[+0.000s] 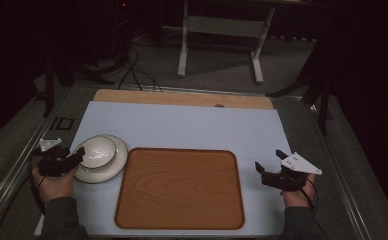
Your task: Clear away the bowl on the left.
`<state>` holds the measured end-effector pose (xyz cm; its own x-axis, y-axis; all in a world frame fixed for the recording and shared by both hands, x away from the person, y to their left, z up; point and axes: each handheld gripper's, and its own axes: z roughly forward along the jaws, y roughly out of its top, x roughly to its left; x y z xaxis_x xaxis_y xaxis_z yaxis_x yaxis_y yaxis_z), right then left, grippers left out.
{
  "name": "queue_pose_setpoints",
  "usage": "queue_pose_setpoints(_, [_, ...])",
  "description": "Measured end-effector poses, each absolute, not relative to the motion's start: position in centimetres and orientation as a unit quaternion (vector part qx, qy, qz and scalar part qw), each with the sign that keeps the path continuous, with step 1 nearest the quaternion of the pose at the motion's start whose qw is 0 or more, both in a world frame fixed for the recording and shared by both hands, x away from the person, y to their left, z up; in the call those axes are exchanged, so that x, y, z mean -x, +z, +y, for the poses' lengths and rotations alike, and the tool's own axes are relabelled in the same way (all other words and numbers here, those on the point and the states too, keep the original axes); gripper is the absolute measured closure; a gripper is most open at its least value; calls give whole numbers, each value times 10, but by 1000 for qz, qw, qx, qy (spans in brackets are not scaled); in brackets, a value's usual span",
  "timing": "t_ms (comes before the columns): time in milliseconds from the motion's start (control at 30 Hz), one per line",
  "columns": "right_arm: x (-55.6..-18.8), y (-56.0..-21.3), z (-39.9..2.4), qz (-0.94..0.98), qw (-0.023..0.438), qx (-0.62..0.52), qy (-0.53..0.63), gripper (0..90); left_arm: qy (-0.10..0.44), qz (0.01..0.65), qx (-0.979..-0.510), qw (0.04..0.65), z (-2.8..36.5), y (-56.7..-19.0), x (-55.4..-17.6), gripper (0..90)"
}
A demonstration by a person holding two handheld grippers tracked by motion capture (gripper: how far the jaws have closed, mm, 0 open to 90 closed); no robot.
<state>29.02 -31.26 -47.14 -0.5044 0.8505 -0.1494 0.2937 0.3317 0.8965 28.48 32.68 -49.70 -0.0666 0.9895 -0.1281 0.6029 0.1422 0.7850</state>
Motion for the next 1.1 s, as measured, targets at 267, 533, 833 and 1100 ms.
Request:
queue_pose_setpoints(267, [-290, -471, -311, 752, 323, -377, 434, 142, 268, 679, -599, 329, 325, -503, -292, 497])
queue_pose_setpoints(533, [-288, -470, -312, 749, 327, -377, 436, 142, 257, 688, -597, 323, 326, -506, -297, 534])
queue_pose_setpoints(833, [-286, -470, -311, 747, 333, -374, 437, 142, 242, 696, -596, 319, 326, -507, -300, 588])
queue_pose_setpoints(1100, [-286, -470, -311, 746, 337, -373, 436, 142, 221, 703, -595, 321, 327, -511, -304, 640])
